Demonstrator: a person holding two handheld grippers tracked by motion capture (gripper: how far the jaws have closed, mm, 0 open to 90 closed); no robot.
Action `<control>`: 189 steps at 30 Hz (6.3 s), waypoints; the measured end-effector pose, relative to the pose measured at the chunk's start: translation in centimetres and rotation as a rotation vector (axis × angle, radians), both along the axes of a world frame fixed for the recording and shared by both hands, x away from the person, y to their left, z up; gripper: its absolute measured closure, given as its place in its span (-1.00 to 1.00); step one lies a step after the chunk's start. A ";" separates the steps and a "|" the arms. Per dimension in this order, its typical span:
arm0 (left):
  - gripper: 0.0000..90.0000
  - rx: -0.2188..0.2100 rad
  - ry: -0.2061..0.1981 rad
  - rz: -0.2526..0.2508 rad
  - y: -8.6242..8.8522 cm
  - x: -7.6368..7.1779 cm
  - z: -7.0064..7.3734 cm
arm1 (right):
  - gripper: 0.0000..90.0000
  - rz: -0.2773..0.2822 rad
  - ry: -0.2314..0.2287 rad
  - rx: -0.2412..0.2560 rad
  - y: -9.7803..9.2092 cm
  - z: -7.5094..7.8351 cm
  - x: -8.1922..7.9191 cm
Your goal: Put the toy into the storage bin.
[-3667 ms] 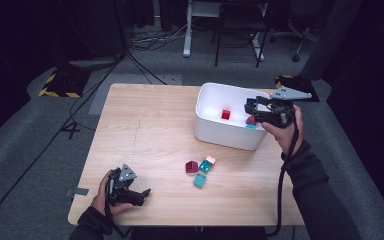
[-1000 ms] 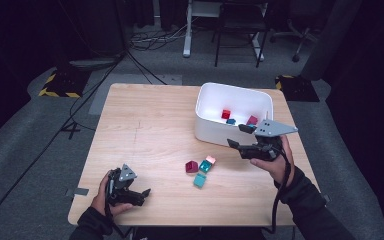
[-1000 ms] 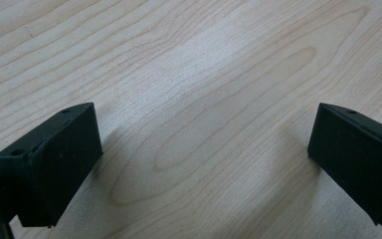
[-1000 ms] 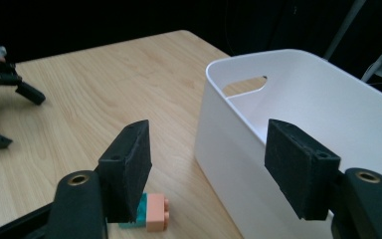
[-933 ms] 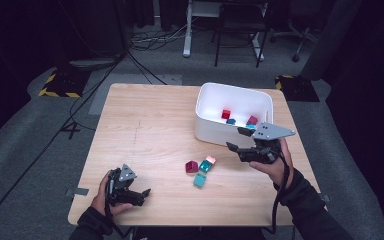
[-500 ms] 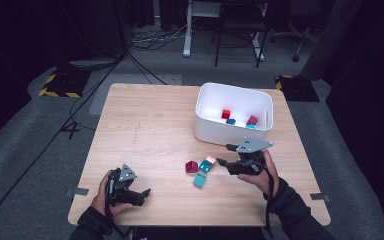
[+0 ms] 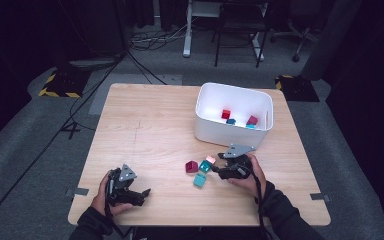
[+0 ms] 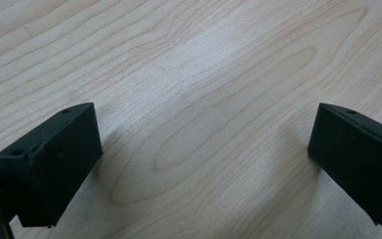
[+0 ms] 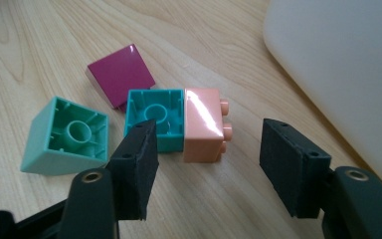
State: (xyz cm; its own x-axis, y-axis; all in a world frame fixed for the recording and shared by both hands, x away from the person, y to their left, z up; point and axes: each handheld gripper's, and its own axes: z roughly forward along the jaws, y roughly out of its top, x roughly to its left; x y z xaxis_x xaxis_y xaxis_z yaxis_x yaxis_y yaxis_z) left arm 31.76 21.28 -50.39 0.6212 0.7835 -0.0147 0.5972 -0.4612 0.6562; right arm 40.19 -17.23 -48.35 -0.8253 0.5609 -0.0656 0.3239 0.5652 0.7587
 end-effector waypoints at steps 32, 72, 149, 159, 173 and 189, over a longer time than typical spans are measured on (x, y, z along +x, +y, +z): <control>-0.99 0.005 0.000 -0.005 0.1 0.0 0.0 | 0.48 -0.024 0.000 0.013 -0.2 -1.2 0.4; -0.99 -0.008 0.009 -0.015 0.0 0.1 0.0 | 0.48 -0.077 -0.093 0.129 -6.8 4.2 -2.2; -0.99 -0.002 0.004 -0.006 0.0 0.0 0.0 | 0.46 -0.275 -0.142 0.117 -5.8 14.6 8.5; -0.99 -0.002 0.005 -0.005 0.0 0.0 0.0 | 0.39 -0.269 -0.119 0.096 -5.7 14.1 8.6; -0.99 -0.002 0.004 -0.005 0.0 0.0 0.0 | 0.18 -0.240 -0.137 0.120 -5.5 14.2 7.1; -0.99 -0.003 0.005 -0.005 0.0 0.0 0.0 | -0.13 -0.189 -0.185 0.147 -5.6 14.8 3.4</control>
